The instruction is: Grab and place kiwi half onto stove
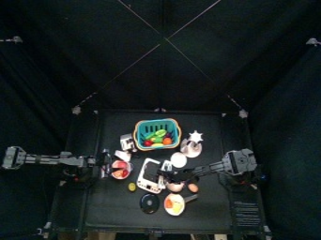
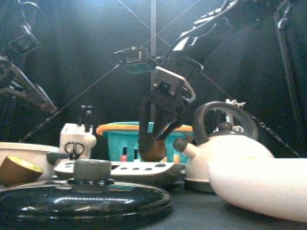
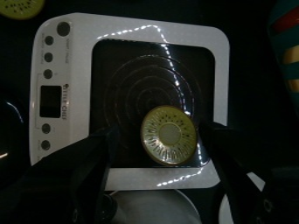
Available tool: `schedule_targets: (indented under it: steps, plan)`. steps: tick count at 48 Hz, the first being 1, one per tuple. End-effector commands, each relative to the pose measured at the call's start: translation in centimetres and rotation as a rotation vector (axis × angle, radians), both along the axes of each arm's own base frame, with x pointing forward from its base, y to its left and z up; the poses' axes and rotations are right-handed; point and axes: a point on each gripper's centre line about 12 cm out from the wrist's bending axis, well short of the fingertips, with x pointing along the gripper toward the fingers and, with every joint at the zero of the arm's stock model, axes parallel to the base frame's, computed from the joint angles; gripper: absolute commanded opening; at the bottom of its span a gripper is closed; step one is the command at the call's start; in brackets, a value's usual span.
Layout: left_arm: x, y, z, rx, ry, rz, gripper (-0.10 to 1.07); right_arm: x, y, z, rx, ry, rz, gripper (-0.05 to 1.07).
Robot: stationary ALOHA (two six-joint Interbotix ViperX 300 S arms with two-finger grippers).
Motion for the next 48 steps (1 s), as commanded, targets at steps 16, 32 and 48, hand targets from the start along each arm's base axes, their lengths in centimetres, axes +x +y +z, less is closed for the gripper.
schedule_targets:
  steps: [16, 32, 48]
  plan:
    - [0.2, 0.0, 0.3, -0.014, -0.015, 0.005, 0.84, -1.8, -0.2, 5.9, 0.004, -0.133, 0.011, 1.01]
    - [0.2, 0.0, 0.4, -0.012, -0.016, 0.004, 0.84, -6.1, 0.0, 6.9, 0.069, -0.203, 0.041, 1.01]
    - [0.8, -4.3, 0.8, -0.057, -0.004, -0.209, 0.85, -12.3, 0.0, 6.3, 0.231, -0.378, 0.109, 1.01]
